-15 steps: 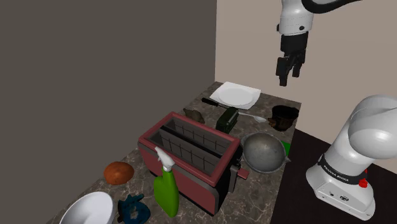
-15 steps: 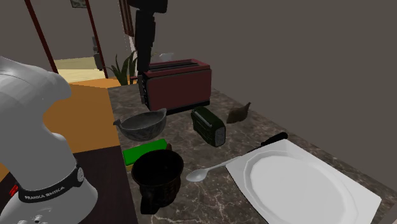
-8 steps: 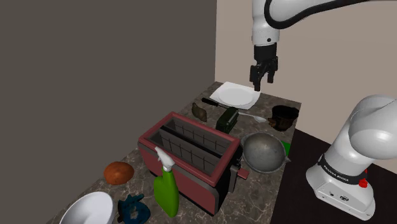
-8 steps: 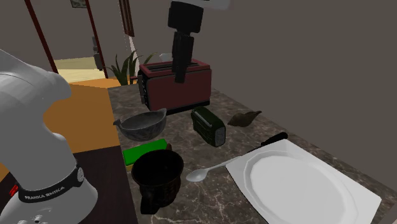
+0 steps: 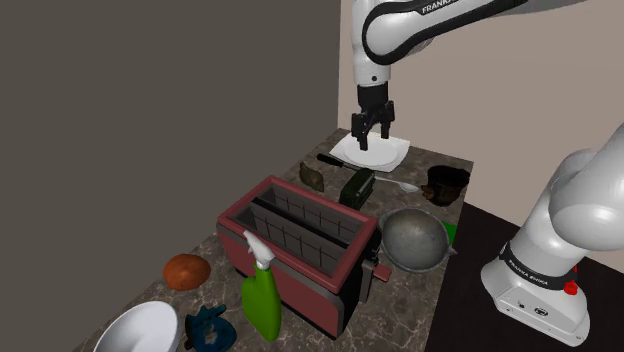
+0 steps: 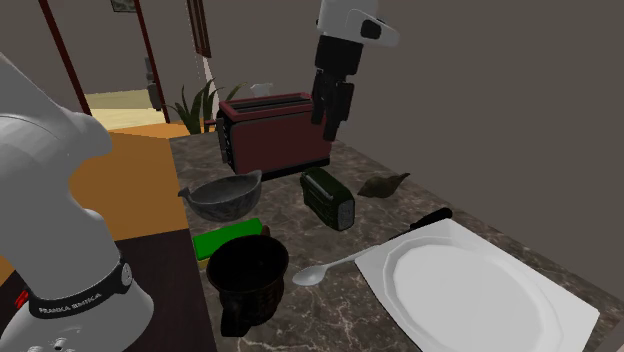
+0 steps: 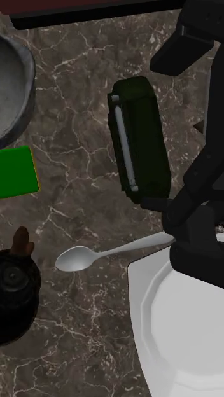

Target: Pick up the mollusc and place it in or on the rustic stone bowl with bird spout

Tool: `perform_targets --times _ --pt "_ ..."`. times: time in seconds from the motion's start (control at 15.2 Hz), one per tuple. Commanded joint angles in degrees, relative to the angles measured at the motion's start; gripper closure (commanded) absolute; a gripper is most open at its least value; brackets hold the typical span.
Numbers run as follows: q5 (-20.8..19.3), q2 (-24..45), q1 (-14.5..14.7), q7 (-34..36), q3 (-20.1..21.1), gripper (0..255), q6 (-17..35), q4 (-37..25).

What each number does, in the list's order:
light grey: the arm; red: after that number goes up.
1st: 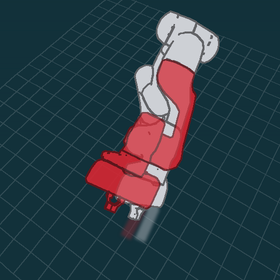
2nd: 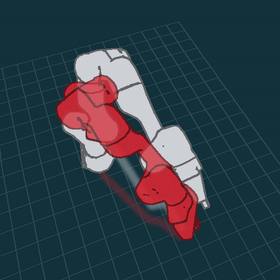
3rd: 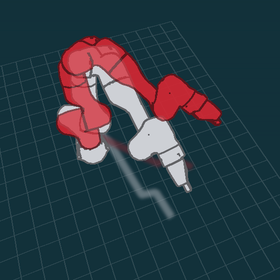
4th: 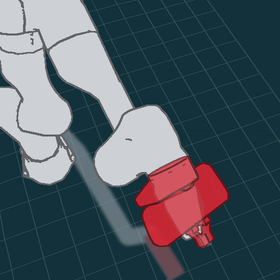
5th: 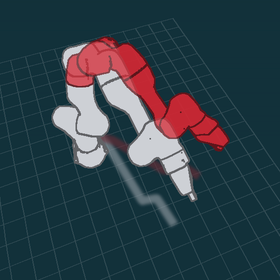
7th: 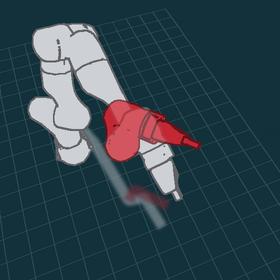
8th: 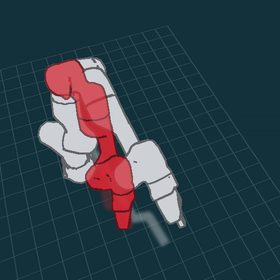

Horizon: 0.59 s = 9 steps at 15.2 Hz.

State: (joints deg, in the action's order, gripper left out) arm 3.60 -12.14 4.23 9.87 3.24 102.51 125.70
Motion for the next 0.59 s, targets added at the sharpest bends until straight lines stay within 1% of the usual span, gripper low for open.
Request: perform_targets --times 0.0,0.26,0.53 --pt "0.34 4.28 0.26 0.27 0.33 0 1.75 -2.57" --pt "0.8 13.09 0.87 1.0 1.02 0 3.73 -9.51" --pt "1.0 22.0 1.53 1.75 1.6 0 4.58 -17.69"
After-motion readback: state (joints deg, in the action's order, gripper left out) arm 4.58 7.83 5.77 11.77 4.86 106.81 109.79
